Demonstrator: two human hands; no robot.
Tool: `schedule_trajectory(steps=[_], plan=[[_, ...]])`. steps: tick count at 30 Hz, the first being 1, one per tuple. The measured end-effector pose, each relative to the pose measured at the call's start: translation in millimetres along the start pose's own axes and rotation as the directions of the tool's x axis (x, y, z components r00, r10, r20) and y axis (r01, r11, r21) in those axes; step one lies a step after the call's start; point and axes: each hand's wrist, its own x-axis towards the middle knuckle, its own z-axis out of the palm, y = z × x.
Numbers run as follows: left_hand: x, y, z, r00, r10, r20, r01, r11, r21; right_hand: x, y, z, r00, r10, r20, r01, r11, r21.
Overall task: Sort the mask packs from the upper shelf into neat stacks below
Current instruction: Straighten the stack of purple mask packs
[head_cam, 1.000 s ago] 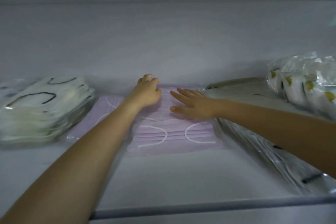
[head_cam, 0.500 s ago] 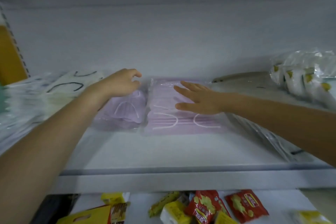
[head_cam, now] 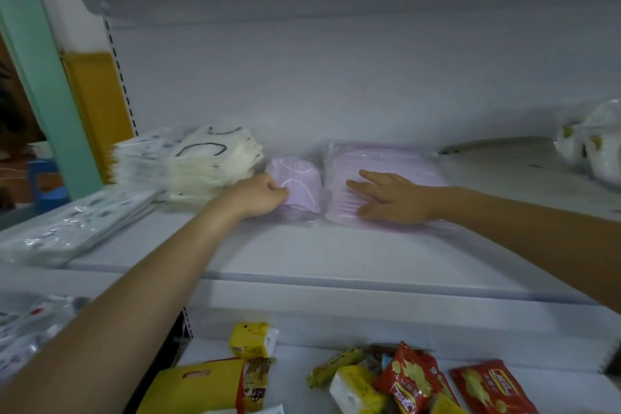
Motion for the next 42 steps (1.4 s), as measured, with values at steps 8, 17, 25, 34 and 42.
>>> schedule_trajectory(steps=[8, 17, 25, 34, 42], plan=[[15.9, 3.7, 7.3, 0.992, -0.08, 0.098, 0.069, 0.992, 0.105, -6.7, 1.3, 12.2, 0.996, -0.032, -0.086, 0.026, 0.998, -0.064], [18.2, 3.6, 8.1, 0.991, -0.132, -0.004, 0.131, 0.988, -0.082, -12.8, -16.3, 8.3, 0.965, 0.018, -0.262, -0.038, 0.997, -0.073], [8.7, 14.5, 2.0, 0.993, -0.118, -0.017, 0.112, 0.968, -0.223, -17.9, -20.4, 20.3, 0.92, 0.025, -0.391, -0.026, 1.0, 0.003], [-17.5, 22.7, -3.1, 0.948, 0.053, -0.313, -0.16, 0.932, -0.326, -9.3, -18.4, 25.7, 0.955, 0.049, -0.292, -0.044, 0.999, 0.026], [-60.1, 21.4, -65.2, 0.881, 0.253, -0.401, -0.243, 0.967, 0.076, -17.0, -22.5, 16.2, 0.74, 0.166, -0.652, 0.117, 0.923, 0.367]])
